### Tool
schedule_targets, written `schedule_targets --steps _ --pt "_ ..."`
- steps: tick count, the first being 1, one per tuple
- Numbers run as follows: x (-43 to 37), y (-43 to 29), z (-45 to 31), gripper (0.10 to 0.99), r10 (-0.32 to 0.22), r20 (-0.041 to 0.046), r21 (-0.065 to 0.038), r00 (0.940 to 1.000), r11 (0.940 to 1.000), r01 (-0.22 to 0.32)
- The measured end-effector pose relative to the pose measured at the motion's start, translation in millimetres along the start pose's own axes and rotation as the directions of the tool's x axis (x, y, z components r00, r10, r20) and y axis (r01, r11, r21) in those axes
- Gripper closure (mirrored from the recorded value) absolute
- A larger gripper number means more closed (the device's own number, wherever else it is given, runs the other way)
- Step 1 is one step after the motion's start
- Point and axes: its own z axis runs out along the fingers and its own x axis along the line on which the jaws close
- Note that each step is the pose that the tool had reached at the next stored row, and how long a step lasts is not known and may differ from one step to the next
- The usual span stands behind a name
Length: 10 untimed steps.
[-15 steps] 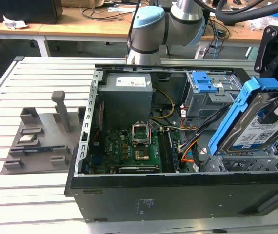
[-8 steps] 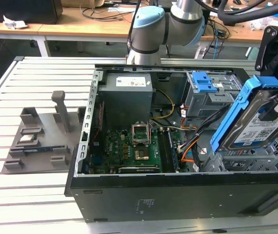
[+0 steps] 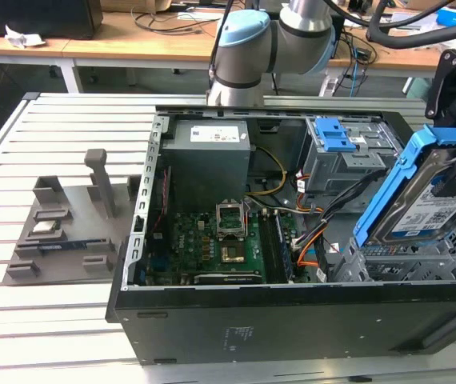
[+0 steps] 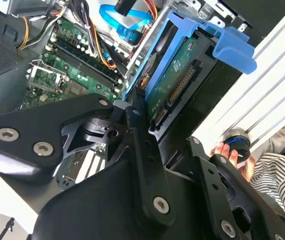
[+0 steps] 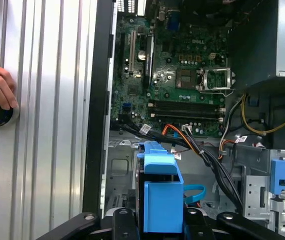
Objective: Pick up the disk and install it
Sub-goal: 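Pick up the disk, then insert the disk into the insertion slot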
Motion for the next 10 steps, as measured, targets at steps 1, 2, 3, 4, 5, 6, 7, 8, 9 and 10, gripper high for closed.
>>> schedule_targets --steps 1,2,3,4,5,6,7,8,9,10 --pt "-1.4 -2.7 1.3 0.725 0.006 -0.0162 0.000 0.9998 1.0000 -0.006" --pt "-1.4 -3.9 1.9 0.725 0.027 -0.0262 0.000 0.9993 0.9996 -0.027" --pt "-1.5 -5.2 2.7 0.725 0.054 -0.0306 0.001 0.9980 0.9985 -0.054" --pt "-2.9 -7.8 2.8 0.725 0.057 -0.0311 0.001 0.9979 0.9984 -0.057" --pt "-3.3 -8.1 3.0 0.725 0.057 -0.0309 0.001 0.9979 0.9984 -0.057" --pt "-3.4 -8.2 3.0 0.725 0.057 -0.0309 0.001 0.9979 0.9984 -0.057" --pt "-3.4 -8.2 3.0 0.725 0.057 -0.0308 0.001 0.9979 0.9984 -0.057" --pt "-3.5 -8.2 3.0 0.725 0.057 -0.0309 0.001 0.9979 0.9984 -0.057" --pt "-3.5 -8.2 3.0 0.725 0.057 -0.0308 0.001 0.9979 0.9984 -0.057" --pt "-3.5 -8.2 3.0 0.725 0.057 -0.0309 0.001 0.9979 0.9984 -0.057"
